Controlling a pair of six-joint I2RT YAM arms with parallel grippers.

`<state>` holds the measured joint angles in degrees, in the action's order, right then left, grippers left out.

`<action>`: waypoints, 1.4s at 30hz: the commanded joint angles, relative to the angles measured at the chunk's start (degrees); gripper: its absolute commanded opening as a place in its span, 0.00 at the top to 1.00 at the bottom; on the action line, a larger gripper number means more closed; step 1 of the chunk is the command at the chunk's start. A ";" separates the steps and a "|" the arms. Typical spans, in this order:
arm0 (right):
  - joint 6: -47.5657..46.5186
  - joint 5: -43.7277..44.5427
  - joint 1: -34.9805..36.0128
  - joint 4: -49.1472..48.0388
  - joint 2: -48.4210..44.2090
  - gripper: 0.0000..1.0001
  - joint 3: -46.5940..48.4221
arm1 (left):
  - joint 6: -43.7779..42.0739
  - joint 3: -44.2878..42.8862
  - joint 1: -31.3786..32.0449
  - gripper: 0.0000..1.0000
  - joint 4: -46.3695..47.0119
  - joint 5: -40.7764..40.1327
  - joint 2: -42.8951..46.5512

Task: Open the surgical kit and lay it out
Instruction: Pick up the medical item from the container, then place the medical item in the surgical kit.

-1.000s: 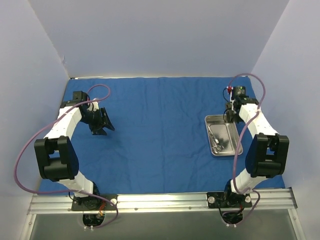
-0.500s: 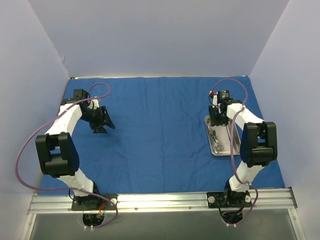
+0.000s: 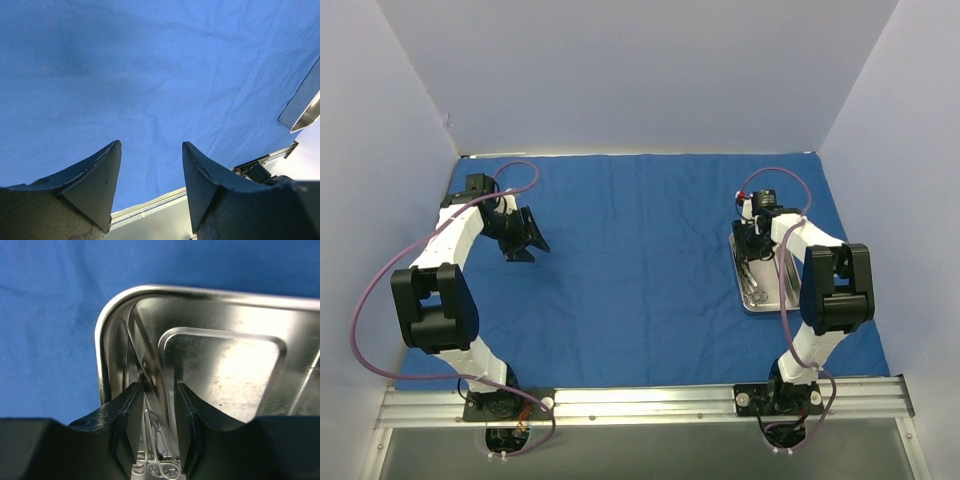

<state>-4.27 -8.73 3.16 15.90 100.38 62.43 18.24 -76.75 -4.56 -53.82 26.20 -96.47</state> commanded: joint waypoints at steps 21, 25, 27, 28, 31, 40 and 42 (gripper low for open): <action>4.27 4.94 0.53 6.85 -7.11 1.00 6.27 | -0.13 -1.65 2.35 0.42 0.82 3.24 0.31; 6.55 6.80 0.88 11.51 -9.93 1.00 13.65 | 1.09 -0.95 3.50 0.42 6.26 13.16 1.45; 7.95 4.70 1.58 12.57 -10.90 1.00 16.48 | 1.71 -1.38 3.94 0.42 10.13 19.90 2.15; 8.40 2.69 1.76 11.53 -11.17 1.00 18.41 | 2.06 -1.65 6.20 0.42 11.19 21.51 2.33; 12.08 -11.44 3.78 3.22 -11.96 1.00 18.52 | 4.60 -1.48 8.68 0.42 16.80 26.09 3.65; 41.49 -32.74 14.06 -41.06 -6.60 1.00 7.53 | 11.12 1.43 12.81 0.36 35.27 28.83 8.92; 46.09 -33.37 15.64 -47.16 -4.94 1.00 6.57 | 11.64 2.48 14.39 0.35 37.99 28.47 9.37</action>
<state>28.75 -35.73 17.54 -12.51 94.43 69.78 28.91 -74.81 7.75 -24.08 52.71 -89.27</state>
